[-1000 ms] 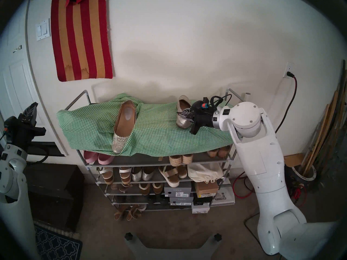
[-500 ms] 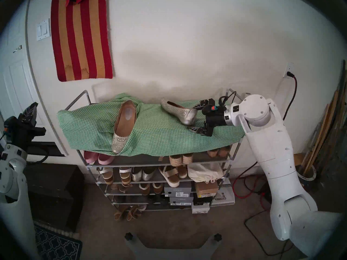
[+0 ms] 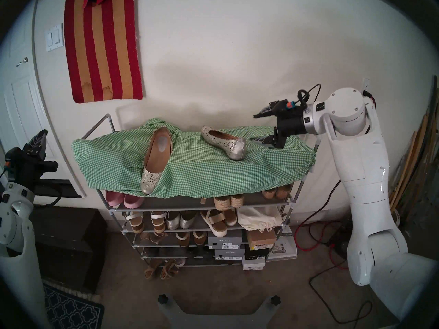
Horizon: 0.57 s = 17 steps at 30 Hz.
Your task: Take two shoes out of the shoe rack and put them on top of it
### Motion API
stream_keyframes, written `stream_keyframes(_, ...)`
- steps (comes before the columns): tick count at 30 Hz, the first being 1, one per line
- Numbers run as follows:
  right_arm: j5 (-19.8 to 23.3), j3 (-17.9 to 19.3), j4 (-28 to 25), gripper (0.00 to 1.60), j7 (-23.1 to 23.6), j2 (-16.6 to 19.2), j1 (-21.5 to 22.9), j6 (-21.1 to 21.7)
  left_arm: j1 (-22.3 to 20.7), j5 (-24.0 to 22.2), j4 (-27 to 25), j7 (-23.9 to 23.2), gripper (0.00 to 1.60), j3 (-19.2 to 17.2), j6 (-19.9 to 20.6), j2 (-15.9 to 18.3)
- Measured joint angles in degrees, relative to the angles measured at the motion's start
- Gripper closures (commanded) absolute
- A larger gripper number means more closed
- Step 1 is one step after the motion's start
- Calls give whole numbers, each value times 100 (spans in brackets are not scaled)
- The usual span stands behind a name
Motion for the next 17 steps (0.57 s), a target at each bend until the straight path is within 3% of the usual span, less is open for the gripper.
stream_keyframes(6, 140, 380, -197, 0, -162, -148, 274, 352, 0, 0, 0, 0, 160, 0, 0, 0)
stream_keyframes(17, 540, 1391, -710, 0, -1284, -826, 298, 441, 0, 0, 0, -1, 160, 0, 0, 0)
